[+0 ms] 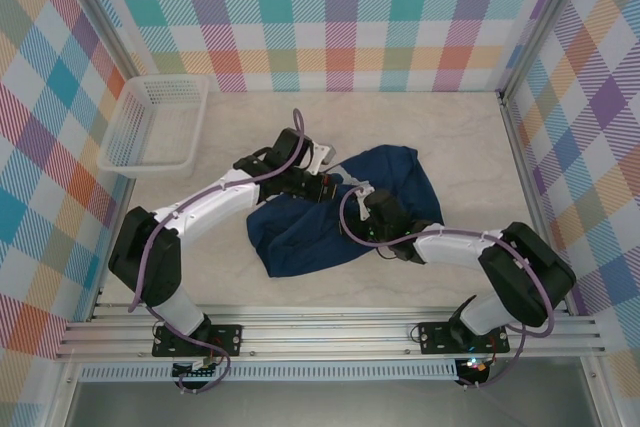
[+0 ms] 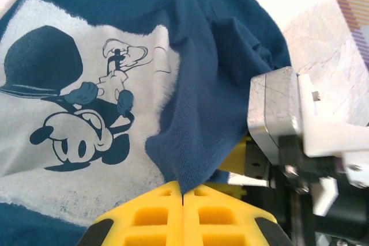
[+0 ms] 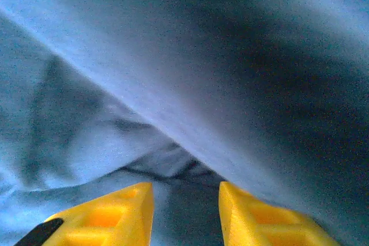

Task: Fold the inside-out t-shirt

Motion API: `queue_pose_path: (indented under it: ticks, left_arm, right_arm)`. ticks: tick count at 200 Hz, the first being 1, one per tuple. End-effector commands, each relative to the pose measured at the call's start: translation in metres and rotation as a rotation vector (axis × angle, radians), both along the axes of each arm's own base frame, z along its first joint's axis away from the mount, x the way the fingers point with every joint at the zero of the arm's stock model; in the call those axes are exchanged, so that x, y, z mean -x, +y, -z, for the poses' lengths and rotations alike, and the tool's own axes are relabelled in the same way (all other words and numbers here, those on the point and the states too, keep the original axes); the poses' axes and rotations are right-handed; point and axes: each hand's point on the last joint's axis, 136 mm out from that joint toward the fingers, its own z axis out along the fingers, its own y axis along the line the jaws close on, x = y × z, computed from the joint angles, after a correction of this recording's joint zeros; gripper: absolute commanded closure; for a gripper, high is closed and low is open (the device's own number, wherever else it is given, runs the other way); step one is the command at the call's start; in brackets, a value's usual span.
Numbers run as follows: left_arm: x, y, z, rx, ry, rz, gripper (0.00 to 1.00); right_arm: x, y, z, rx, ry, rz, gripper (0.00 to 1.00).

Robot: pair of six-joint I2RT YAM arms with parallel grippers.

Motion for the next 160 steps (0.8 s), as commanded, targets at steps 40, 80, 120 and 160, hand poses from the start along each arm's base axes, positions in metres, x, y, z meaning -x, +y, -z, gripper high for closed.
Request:
queue_pose_path:
  ticks: [40,80,120,160]
  left_arm:
    - [0.0,-0.011,-0.031,0.095,0.046,0.015,1.0]
    - [-0.003,-0.012,-0.029,0.084,0.048,0.01,1.0]
    - [-0.003,-0.012,-0.03,0.081,0.047,0.012,1.0]
    - [-0.005,-0.005,-0.027,0.056,0.04,-0.01,1.0]
  right_arm:
    - [-0.029,0.006,-0.03,-0.064,-0.085,0.024,0.61]
    - [-0.015,0.03,-0.035,-0.164,-0.045,-0.085,0.59]
    - [-0.044,0.002,-0.013,-0.009,0.013,0.165,0.56]
    - [-0.064,-0.006,-0.001,0.047,0.01,0.245,0.67]
